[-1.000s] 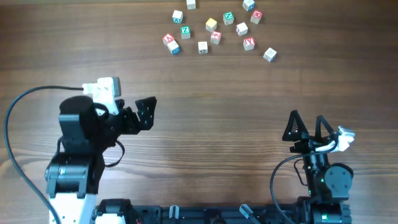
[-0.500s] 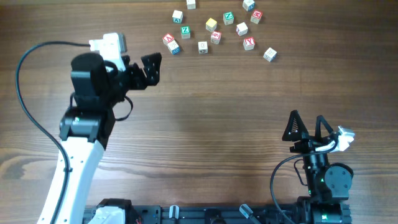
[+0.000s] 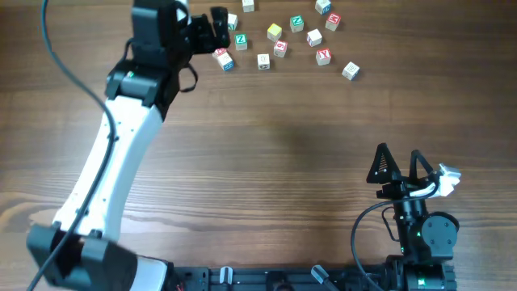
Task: Form a tower
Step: 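Reach the left gripper forward over the bee-picture wooden block, then close the left gripper on the bee-picture block and lift it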
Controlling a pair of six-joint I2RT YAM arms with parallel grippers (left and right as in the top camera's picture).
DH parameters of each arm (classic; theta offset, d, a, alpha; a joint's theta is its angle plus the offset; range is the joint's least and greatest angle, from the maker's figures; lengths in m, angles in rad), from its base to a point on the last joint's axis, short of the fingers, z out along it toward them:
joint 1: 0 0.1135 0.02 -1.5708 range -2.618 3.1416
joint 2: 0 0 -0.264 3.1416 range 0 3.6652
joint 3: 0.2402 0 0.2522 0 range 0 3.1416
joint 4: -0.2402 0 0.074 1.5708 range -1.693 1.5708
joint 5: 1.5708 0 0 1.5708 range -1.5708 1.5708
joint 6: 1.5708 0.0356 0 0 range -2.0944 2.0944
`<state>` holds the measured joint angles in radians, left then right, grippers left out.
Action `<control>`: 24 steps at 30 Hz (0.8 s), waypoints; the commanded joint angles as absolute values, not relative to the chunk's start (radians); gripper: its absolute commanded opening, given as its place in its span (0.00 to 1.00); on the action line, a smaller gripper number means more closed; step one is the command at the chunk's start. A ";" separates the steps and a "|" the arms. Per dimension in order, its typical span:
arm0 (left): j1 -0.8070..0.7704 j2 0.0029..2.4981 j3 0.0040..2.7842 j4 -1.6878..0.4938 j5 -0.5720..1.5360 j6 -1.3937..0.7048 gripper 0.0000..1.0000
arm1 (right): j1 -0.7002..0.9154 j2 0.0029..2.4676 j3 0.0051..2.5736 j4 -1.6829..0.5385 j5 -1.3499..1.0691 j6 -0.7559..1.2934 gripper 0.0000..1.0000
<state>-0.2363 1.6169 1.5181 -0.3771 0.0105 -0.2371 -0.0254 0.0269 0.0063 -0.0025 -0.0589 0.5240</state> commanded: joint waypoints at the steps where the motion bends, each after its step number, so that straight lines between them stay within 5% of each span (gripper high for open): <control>1: -0.245 1.724 1.566 -0.357 -0.041 -0.213 1.00 | -0.031 0.018 0.006 0.001 -0.049 0.531 1.00; 11: -0.297 2.033 1.566 -0.299 0.023 -0.224 1.00 | -0.031 0.018 0.006 0.001 -0.049 0.531 1.00; 24: -0.297 2.258 1.565 -0.172 -0.155 -0.469 1.00 | -0.031 0.018 0.006 0.000 -0.049 0.531 1.00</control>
<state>-0.2993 2.1902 1.5517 -0.2153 -0.1341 -0.4049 -0.0254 0.0269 0.0063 -0.0029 -0.0589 0.5240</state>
